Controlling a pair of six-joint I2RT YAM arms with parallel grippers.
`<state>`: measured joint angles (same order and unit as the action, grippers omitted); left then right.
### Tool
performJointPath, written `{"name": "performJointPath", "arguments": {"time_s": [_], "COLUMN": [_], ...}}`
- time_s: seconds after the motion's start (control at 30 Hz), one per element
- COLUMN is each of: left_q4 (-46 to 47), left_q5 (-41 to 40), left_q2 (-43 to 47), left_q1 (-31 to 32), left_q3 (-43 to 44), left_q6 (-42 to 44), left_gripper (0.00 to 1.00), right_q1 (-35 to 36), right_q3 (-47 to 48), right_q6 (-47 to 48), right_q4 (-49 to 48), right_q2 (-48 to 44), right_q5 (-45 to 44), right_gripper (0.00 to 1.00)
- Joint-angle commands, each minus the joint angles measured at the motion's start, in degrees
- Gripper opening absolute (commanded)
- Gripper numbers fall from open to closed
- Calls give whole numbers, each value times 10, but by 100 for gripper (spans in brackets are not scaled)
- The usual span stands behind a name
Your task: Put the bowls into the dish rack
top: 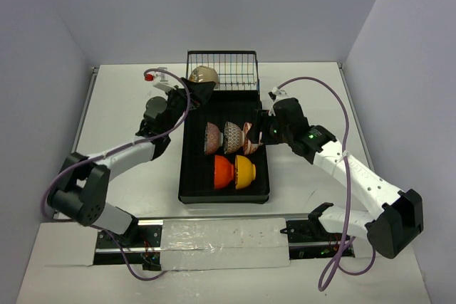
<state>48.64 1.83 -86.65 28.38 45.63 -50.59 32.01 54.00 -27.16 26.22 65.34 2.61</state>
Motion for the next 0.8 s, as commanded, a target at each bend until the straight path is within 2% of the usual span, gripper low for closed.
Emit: {"name": "performJointPath", "arguments": {"time_s": [0.0, 0.27, 0.47, 0.53, 0.77], "left_q4": [-91, -303, -459, -486, -711], "left_q5": [-15, -121, -165, -162, -121], "left_q2": [59, 176, 220, 221, 188], "left_q1": [5, 20, 20, 20, 20], "left_q3": [17, 92, 172, 206, 337], "left_q6": [47, 137, 154, 163, 187], "left_gripper": [91, 93, 93, 95, 94], "right_q1": [6, 6, 6, 6, 6], "right_q3": [17, 50, 84, 89, 101], "right_q6": [6, 13, 25, 32, 40], "right_q4": [-5, 7, 29, 37, 61], "right_q2": [-25, -29, -35, -40, -68], "right_q5": [-7, -23, -51, -70, -141], "right_gripper": [68, 68, 68, 68, 69]}}
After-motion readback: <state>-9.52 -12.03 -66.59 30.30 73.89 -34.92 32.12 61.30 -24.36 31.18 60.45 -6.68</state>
